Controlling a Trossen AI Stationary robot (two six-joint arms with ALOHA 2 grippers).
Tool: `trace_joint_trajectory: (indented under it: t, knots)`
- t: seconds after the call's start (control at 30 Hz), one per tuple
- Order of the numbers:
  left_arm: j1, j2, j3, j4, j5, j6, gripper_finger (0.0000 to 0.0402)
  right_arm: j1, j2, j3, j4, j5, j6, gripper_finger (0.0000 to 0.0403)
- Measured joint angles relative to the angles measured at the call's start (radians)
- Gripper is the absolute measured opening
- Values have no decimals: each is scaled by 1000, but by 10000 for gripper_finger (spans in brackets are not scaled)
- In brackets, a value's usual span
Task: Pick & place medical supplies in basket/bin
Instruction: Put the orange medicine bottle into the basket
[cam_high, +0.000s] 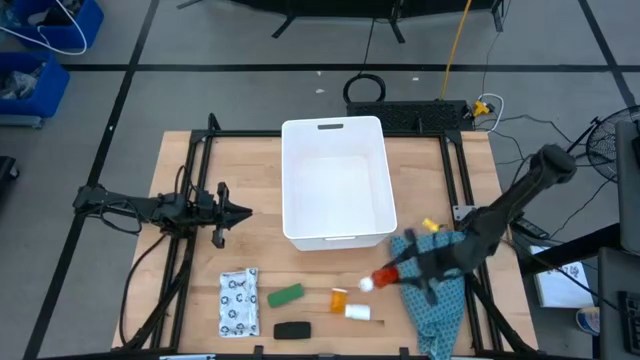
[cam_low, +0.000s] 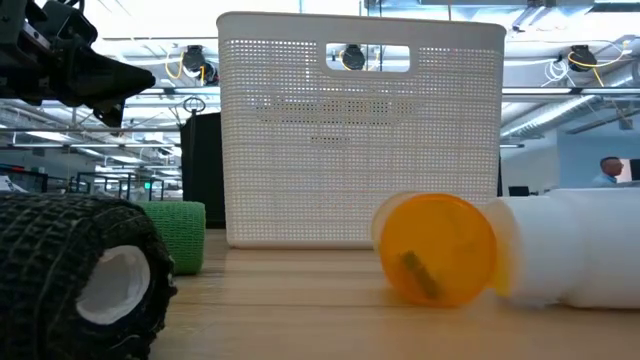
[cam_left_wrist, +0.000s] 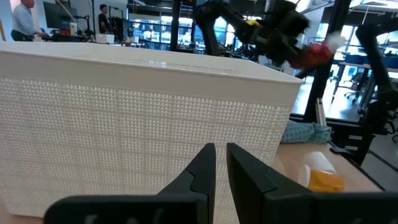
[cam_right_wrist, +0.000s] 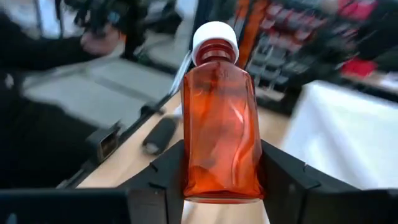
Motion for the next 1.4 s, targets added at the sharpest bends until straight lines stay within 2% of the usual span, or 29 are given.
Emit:
trace_joint_trajectory:
  t: [0.13,0.27,0.43,0.63,0.77,0.9,1.07,1.23,1.4]
  knots:
    - [0,0,0,0,-1,26,42,-20,-212,-84,-1,66,-29,147]
    - [0,0,0,0,-1,36,42,-25,-367,-143,1,108,-93,149]
    - [0,0,0,-1,-1,36,42,-25,-494,-217,1,203,-140,149]
    - [0,0,0,-5,-1,36,42,-26,-564,-284,1,208,-90,147]
    - [0,0,0,-5,-1,36,42,-27,-534,-266,90,207,-142,152]
    - [0,0,0,-5,-2,35,42,-55,-465,-139,63,206,-216,147]
    - [0,0,0,-4,-2,65,42,-142,-328,119,-174,205,-231,147]
    - [0,0,0,-4,-2,52,42,-301,-147,391,-429,193,-204,148]
    - [0,0,0,-4,-2,44,42,-521,73,640,-588,27,-185,147]
